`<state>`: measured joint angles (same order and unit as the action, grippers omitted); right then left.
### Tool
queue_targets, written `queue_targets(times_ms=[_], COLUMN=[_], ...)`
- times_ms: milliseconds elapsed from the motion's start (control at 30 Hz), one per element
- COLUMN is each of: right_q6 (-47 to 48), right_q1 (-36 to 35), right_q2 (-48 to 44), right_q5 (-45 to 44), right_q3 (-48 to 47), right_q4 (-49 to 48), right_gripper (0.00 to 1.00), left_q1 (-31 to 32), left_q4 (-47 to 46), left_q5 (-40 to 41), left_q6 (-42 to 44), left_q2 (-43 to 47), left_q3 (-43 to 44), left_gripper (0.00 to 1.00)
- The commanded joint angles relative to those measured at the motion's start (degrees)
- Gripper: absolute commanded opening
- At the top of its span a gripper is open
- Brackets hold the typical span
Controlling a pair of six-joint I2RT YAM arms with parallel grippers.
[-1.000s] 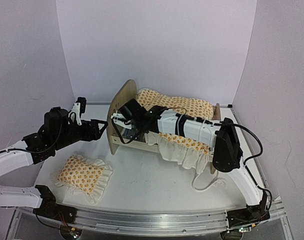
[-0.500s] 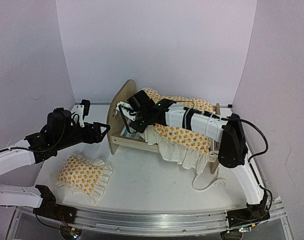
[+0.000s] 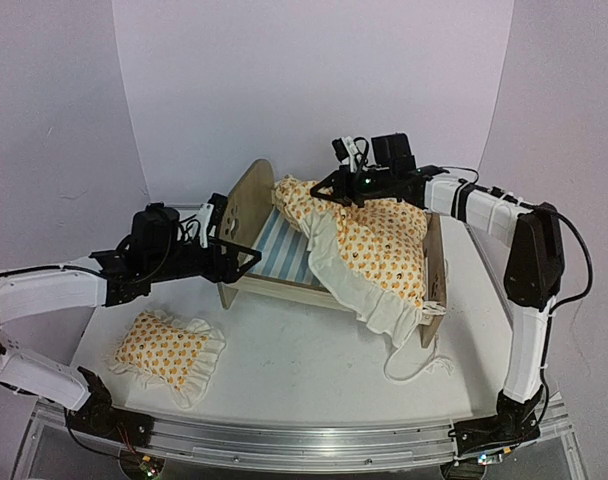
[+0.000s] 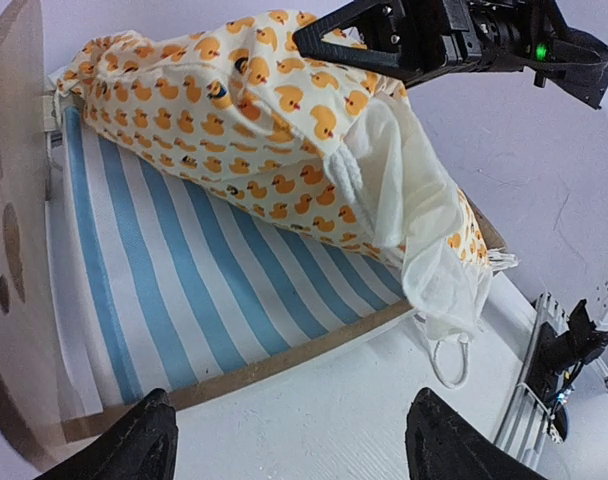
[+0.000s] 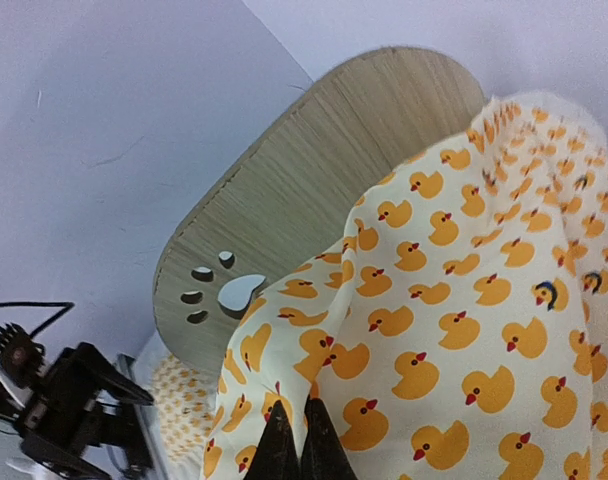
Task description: Set up the pet bed
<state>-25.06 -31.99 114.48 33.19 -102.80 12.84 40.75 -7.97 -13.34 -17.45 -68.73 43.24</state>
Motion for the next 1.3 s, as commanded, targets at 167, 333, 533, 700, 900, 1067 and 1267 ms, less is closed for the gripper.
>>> queue_targets(times_ms=[167, 333, 533, 700, 900, 1067, 1267], right_q6=[-16.99, -16.9, -17.26, -16.87, -11.79, -0.04, 16.93], right_q1=[1.88, 2.33, 2.39, 2.48, 3.59, 4.2, 1.13], right_q2=[2.13, 1.86, 1.43, 1.63, 2.32, 2.7, -4.42], right_q5=[15.65, 17.01, 18.05, 19.65, 18.8, 12.66, -17.18], right_q3=[2.14, 2.63, 2.59, 3.01, 2.84, -0.16, -4.06], right_q4=[-12.26, -13.94, -15.53, -16.0, -14.6, -3.86, 17.71], right_gripper=[0.0, 0.0, 0.0, 0.02, 0.06, 0.32, 0.61], left_q1=[5.03, 5.04, 5.01, 5.04, 4.95, 4.95, 4.53], left_q4=[-5.75, -6.0, -6.01, -6.36, 1.68, 15.09, 32.3], left_q5=[7.32, 7.72, 9.27, 5.55, 13.5, 12.67, 6.59], left_q6=[-0.24, -6.91, -7.73, -1.19, 8.64, 12.78, 8.41], left_q2=[-18.15, -26.31, -31.44, -30.05, -20.95, -18.18, -23.81], left_q3=[17.52, 25.81, 29.55, 31.42, 29.76, 35.8, 49.54], left_gripper=[0.8, 0.81, 0.7, 0.23, 0.0, 0.0, 0.0])
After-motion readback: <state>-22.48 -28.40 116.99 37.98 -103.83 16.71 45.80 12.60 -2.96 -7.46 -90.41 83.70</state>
